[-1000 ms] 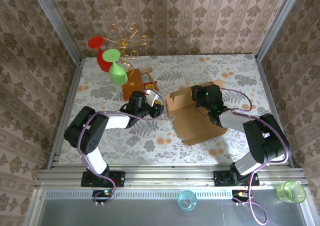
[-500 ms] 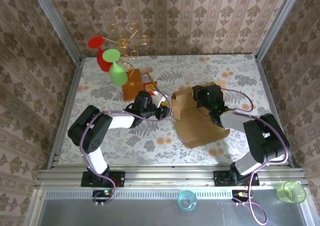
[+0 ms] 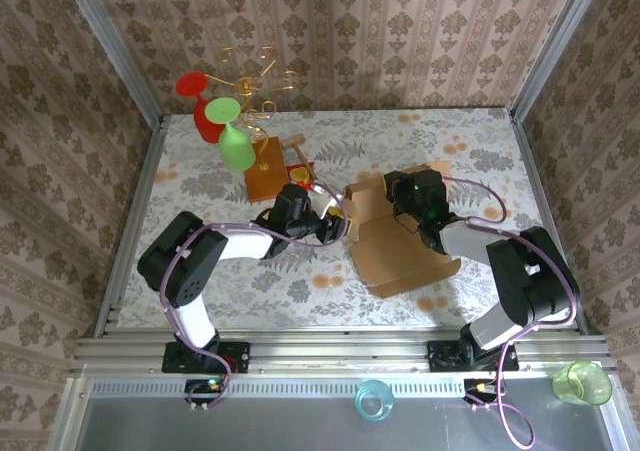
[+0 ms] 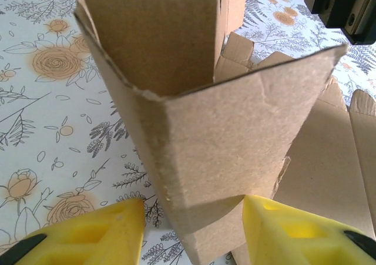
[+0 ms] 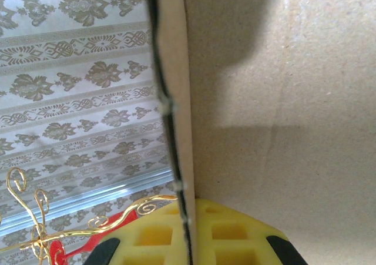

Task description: Fold the paper box

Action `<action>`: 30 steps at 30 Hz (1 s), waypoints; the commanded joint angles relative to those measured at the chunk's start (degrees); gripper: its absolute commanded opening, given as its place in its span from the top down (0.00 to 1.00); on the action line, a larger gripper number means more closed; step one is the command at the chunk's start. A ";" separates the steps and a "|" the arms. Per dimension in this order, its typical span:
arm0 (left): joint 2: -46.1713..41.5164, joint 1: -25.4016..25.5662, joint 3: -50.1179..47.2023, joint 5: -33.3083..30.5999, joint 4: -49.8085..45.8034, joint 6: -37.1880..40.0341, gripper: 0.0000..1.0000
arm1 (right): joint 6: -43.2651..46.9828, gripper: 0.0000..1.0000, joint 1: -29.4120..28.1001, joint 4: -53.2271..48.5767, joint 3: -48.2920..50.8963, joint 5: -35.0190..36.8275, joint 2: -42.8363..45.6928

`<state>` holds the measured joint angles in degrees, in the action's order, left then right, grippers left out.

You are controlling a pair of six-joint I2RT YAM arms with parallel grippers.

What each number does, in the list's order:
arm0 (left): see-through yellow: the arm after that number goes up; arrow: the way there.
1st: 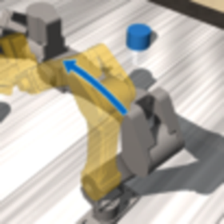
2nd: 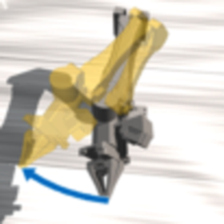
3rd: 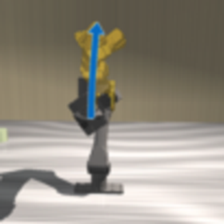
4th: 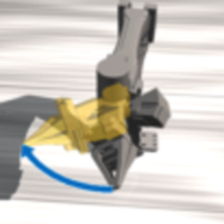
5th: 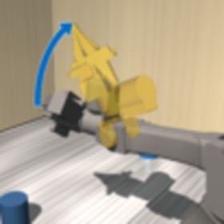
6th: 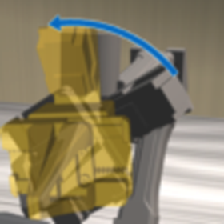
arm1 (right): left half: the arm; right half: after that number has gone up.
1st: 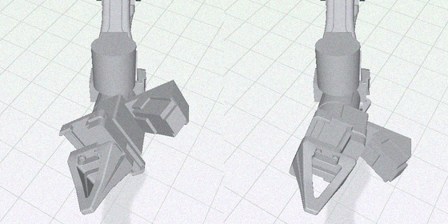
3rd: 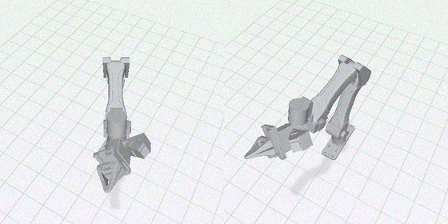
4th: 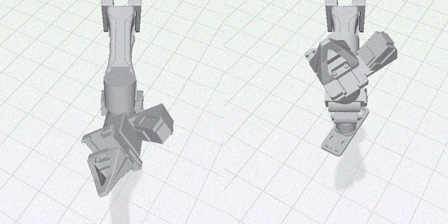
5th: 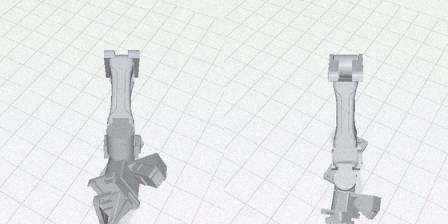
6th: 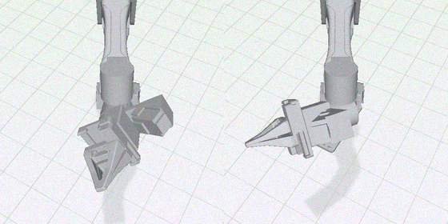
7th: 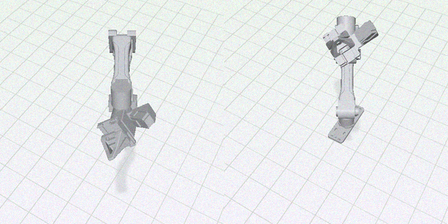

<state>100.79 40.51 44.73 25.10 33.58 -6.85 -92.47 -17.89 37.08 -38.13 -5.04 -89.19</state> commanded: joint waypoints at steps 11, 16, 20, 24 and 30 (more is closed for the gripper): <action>0.97 1.80 3.74 -4.51 1.92 -0.51 0.57 | 0.31 1.00 -0.74 -0.17 1.90 -0.29 1.08; 1.00 3.13 3.38 -10.23 2.65 -0.79 0.61 | 0.20 1.00 -1.29 5.17 4.36 1.49 1.11; 0.76 4.58 2.65 -16.45 3.49 -0.93 0.62 | -0.12 1.00 -1.49 12.07 6.60 1.81 0.35; 0.67 6.02 2.38 -24.30 3.03 -0.71 0.61 | -0.33 1.00 -2.10 18.49 7.54 1.57 -1.01; -0.40 5.87 1.19 -30.28 3.69 -1.24 0.61 | -0.70 1.00 -3.55 25.09 6.66 1.58 -3.92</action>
<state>101.25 46.83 46.50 0.91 34.96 -7.31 -92.95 -20.34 56.80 -31.38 -3.01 -91.55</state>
